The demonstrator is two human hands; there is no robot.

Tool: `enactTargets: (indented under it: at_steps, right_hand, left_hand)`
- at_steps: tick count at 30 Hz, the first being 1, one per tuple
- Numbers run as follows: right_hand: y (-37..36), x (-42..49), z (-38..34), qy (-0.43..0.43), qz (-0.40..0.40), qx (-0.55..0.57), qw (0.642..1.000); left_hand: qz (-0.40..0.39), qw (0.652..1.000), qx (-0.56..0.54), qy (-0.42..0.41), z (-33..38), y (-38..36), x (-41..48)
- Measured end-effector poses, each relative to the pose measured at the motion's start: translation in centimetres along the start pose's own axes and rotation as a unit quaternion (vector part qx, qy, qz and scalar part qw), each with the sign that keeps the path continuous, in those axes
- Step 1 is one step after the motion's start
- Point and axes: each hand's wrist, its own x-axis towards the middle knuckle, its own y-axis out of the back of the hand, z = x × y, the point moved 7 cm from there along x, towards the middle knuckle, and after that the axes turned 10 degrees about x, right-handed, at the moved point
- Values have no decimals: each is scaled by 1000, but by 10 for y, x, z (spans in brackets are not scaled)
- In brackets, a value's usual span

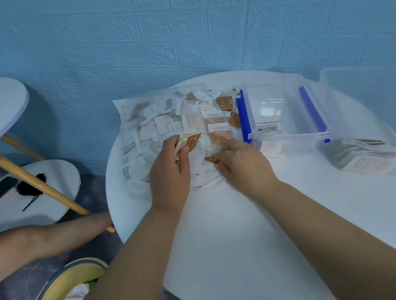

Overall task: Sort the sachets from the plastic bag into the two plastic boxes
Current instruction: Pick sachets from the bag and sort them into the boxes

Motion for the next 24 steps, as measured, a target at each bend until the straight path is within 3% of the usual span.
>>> enactTargets:
  at_steps: [4, 11, 17, 24]
  right_hand:
    - [-5, 6, 5, -22, -27, -16, 999]
    - [-2, 7, 11, -69, -1, 21, 997]
    - [-4, 15, 10, -85, -3, -15, 996]
    - [-2, 20, 3, -43, 9, -60, 997]
  left_hand:
    - [0, 1000, -30, 6, -4, 0, -7]
    - [-25, 999, -28, 2, -5, -5, -9]
    - [-30, 999, -27, -1, -5, -5, -10]
    - [-38, 999, -30, 3, -6, -6, -9]
